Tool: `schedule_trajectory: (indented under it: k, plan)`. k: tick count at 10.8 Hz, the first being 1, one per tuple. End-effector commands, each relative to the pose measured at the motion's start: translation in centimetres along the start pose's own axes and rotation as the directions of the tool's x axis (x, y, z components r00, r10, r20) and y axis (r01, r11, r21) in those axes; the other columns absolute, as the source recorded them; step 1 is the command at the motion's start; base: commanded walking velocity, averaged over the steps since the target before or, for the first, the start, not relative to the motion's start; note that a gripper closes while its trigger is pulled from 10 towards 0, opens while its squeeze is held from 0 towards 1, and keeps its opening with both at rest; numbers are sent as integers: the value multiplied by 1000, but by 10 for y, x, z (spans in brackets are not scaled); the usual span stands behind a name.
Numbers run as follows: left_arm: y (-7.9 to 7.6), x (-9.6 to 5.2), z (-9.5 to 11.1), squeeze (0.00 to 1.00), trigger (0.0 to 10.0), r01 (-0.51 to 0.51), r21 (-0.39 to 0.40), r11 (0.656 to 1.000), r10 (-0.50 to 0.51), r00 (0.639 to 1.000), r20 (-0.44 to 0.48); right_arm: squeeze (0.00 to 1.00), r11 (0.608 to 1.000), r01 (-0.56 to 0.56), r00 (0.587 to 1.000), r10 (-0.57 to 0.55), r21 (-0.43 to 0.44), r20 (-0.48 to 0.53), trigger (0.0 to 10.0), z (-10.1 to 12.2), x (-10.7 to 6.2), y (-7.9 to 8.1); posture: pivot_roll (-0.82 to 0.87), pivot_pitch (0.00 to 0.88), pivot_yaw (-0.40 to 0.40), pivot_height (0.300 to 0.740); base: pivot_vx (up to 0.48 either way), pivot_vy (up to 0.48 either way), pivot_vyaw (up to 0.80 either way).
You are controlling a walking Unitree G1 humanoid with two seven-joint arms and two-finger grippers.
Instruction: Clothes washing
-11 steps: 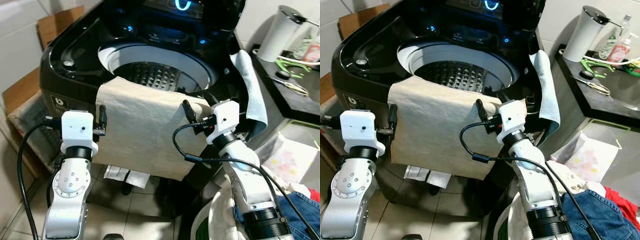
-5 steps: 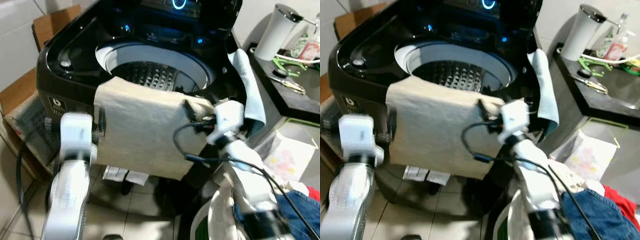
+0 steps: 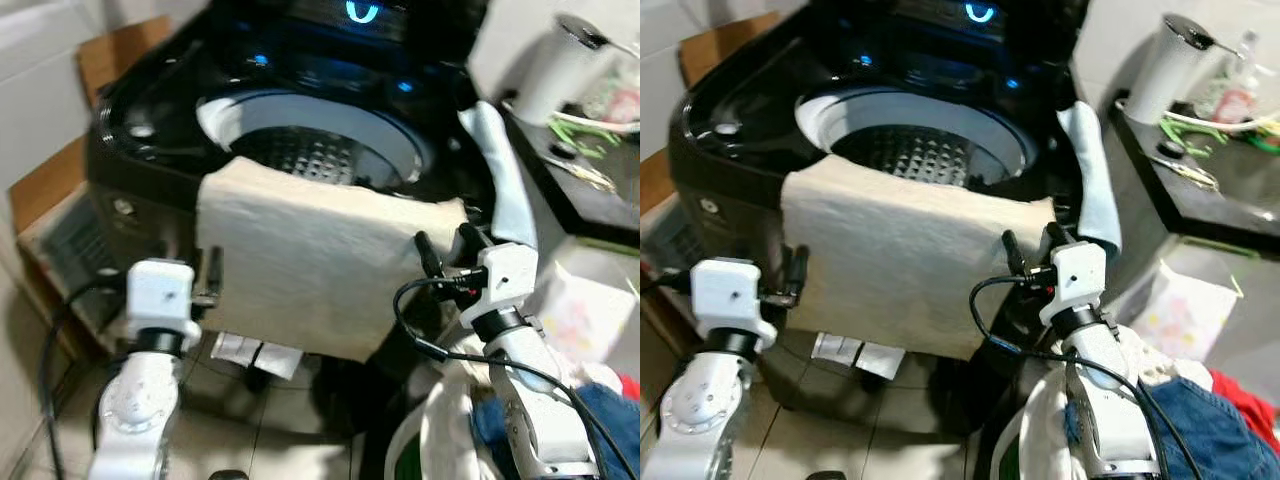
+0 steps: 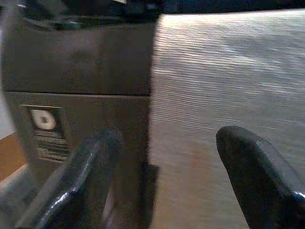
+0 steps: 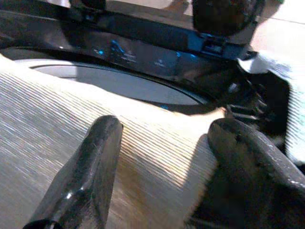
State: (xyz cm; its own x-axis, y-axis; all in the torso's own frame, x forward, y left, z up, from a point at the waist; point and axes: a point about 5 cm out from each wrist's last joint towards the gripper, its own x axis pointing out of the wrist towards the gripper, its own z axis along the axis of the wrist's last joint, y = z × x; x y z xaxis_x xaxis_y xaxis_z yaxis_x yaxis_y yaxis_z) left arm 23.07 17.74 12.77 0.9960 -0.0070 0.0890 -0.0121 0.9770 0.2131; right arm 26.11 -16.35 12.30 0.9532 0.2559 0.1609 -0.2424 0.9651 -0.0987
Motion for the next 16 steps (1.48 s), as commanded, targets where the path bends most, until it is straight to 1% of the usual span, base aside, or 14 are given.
schedule_trajectory:
  k: [1, 2, 4, 5, 7, 9, 10, 11, 12, 13, 14, 15, 16]
  plan:
    - [-5, 5, 2, 0, 10000, 23, -4, 1000, -23, 1000, 15, 0, 1000, 10, 1000, -10, -7, 2, 10000, 3, 3, -1, 160, 0, -105, 740, 0, 0, -550]
    - [-5, 9, 3, 0, 10000, 17, 10, 1000, -17, 1000, 19, 0, 1000, -4, 1000, 4, -6, 10, 10000, 5, 11, 2, 170, 0, -113, 740, 0, 0, -775]
    - [-7, 11, 4, 0, 10000, 19, 30, 999, -20, 1000, 18, 0, 1000, -19, 1000, 19, -11, 13, 10000, 5, 16, 3, 178, 0, -119, 740, 0, 0, -769]
    - [-8, 11, 5, 0, 10000, 19, 42, 999, -20, 1000, 22, 0, 1000, -24, 1000, 25, -18, 17, 10000, 4, 20, 3, 181, 0, -122, 740, 0, 0, 0]
    - [-7, 13, 5, 0, 10000, 10, 36, 999, -11, 1000, 25, 0, 999, -33, 999, 34, -28, 7, 10000, 3, 25, 5, 185, 0, -128, 740, 0, 0, -634]
    - [-3, 15, 3, 0, 10000, -38, 27, 999, 38, 999, 14, 0, 999, -38, 999, 39, -36, 14, 10000, 4, 28, 5, 185, 0, -129, 740, 0, 0, 0]
    - [0, 16, 3, 0, 10000, -60, 25, 998, 60, 998, 15, 0, 999, -37, 998, 39, -39, 42, 10000, 10, 31, 5, 190, 0, -130, 740, 0, 0, 0]
    - [4, 13, 6, 0, 10000, -74, 33, 997, 73, 997, 29, 0, 998, -32, 994, 37, -53, 99, 10000, 25, 32, 4, 190, 0, -130, 740, 0, 0, 0]
    - [12, -7, 6, 0, 10000, -81, 39, 996, 80, 997, 16, 0, 999, -32, 996, 36, -43, 80, 10000, 29, 14, -3, 193, 0, -134, 740, 0, 0, 0]
    - [10, -24, 4, 0, 10000, -67, 32, 997, 67, 998, -1, 0, 998, -50, 998, 52, -48, 36, 10000, 21, -3, -4, 192, 0, -130, 740, 0, 0, 0]
    - [6, -59, -10, 0, 10000, -1, 60, 998, 5, 998, -70, 0, 997, -66, 998, 65, -39, -16, 10000, 15, -29, -5, 184, 0, -124, 740, 0, 0, 0]
    - [3, -79, -17, 0, 10000, 64, 80, 995, -55, 992, -110, 0, 995, -83, 996, 81, -49, -30, 10000, 15, -42, -5, 183, 0, -126, 740, 0, 0, 0]
    - [1, -76, -15, 0, 10000, 64, 63, 996, -58, 994, -94, 0, 995, -83, 996, 81, -54, -31, 10000, 16, -40, -6, 183, 0, -131, 740, 0, 0, 0]
